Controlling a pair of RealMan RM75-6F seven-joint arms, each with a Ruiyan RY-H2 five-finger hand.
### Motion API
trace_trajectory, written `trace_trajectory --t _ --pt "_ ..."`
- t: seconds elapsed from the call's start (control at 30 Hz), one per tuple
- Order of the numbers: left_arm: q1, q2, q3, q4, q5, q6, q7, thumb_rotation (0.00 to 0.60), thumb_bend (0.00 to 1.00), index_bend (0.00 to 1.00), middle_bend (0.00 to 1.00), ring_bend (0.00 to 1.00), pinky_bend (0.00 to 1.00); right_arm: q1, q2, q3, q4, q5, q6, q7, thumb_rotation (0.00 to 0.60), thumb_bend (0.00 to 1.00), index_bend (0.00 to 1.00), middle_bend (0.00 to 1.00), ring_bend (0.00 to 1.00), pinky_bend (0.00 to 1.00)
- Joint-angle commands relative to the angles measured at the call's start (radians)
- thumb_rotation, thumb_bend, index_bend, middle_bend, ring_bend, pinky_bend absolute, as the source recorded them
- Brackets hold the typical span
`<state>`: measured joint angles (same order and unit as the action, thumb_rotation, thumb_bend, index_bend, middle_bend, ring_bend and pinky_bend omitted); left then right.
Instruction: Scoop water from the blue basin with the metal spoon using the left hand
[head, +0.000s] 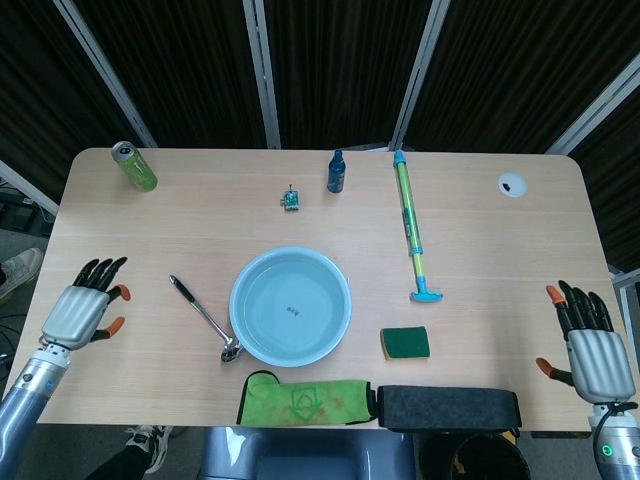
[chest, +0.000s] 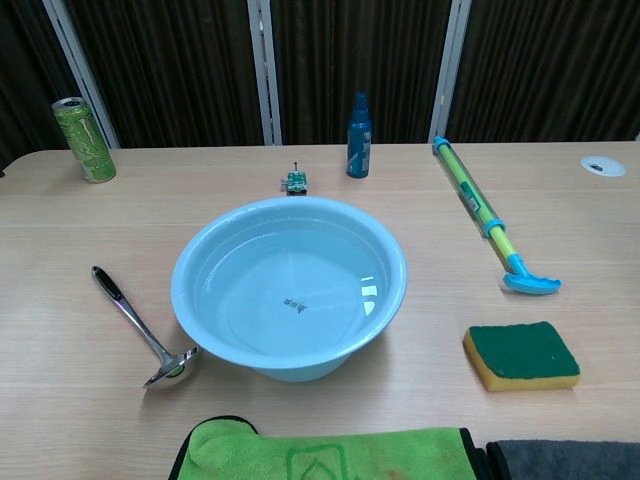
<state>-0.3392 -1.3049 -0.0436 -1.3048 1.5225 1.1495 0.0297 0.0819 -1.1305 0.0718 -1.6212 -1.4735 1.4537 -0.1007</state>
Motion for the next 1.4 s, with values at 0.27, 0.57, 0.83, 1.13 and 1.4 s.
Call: trace_trajectory --t 0.27,0.57,0.83,1.13,1.4 --pt "-0.088 -0.134 0.000 0.119 -0.025 -0.110 0.020 0.600 0.32 0.39 0.00 0.00 0.00 0.012 0.009 0.014 0.010 0.036 -0.029 0.026 0.600 0.00 0.00 0.00 0.00 0.00" --pt "-0.144 -0.201 0.000 0.153 -0.027 -0.158 0.036 0.600 0.32 0.42 0.00 0.00 0.00 0.015 0.025 0.018 0.018 0.043 -0.038 0.067 0.600 0.00 0.00 0.00 0.00 0.00" --pt "-0.168 -0.252 0.007 0.200 -0.044 -0.192 0.033 0.600 0.32 0.42 0.00 0.00 0.00 0.014 0.033 0.016 0.022 0.040 -0.036 0.086 0.600 0.00 0.00 0.00 0.00 0.00" --pt "-0.189 -0.302 0.018 0.251 -0.039 -0.201 0.016 0.600 0.32 0.43 0.00 0.00 0.00 0.015 0.040 0.018 0.024 0.046 -0.040 0.102 0.600 0.00 0.00 0.00 0.00 0.00" --pt "-0.207 -0.339 0.024 0.295 -0.036 -0.206 0.001 0.600 0.32 0.44 0.00 0.00 0.00 0.013 0.043 0.015 0.025 0.040 -0.036 0.111 0.600 0.00 0.00 0.00 0.00 0.00"
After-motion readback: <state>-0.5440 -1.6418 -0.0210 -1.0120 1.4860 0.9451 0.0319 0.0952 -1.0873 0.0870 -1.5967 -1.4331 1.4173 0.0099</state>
